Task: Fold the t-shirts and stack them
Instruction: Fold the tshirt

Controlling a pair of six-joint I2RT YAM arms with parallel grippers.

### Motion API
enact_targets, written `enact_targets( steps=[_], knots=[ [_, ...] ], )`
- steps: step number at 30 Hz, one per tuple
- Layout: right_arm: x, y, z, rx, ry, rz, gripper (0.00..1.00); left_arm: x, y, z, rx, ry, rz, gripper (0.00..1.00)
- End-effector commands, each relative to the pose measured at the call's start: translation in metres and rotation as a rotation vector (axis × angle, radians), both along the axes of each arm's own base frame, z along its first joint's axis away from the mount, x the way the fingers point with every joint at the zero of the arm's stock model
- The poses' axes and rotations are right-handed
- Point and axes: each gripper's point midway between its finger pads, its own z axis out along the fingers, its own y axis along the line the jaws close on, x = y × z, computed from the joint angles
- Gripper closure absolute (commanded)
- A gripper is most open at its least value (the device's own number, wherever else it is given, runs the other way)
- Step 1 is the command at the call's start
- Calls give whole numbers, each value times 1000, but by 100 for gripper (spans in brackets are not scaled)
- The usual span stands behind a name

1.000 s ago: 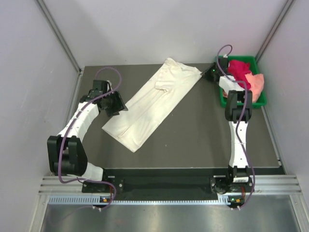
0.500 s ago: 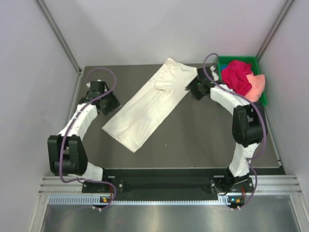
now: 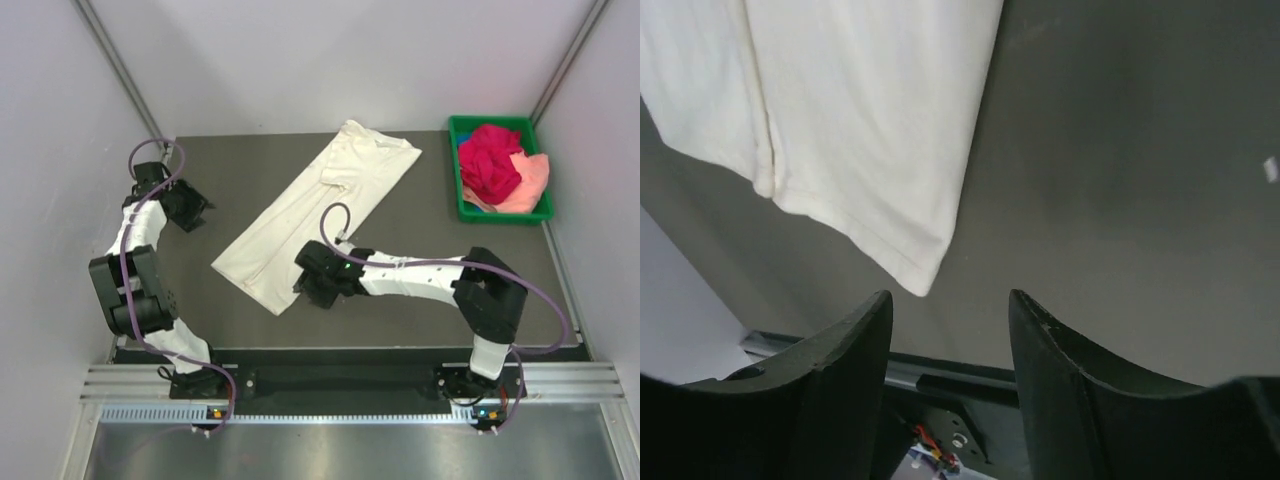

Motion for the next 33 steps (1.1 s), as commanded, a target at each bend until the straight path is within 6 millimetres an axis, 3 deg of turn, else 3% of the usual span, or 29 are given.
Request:
enact_targets(
  steps=[1, 3, 6, 14, 25, 33],
  knots=[
    [-6, 29, 13, 44, -22, -75, 50, 2, -13, 8, -70, -41, -69, 43],
    [-18, 38, 4, 41, 5, -76, 50, -1, -23, 6, -110, -64, -96, 44],
    [-25, 51, 0, 49, 22, -93, 50, -5, -21, 3, -99, -61, -93, 44],
    [-31, 72, -29, 46, 47, -81, 51, -7, -31, 7, -123, -71, -116, 44],
    [-38, 78, -49, 38, 65, -87, 54, -9, -30, -3, -118, -54, -112, 45],
    [-50, 75, -59, -5, 90, -58, 63, -9, -32, 0, -127, -64, -117, 45]
  ],
)
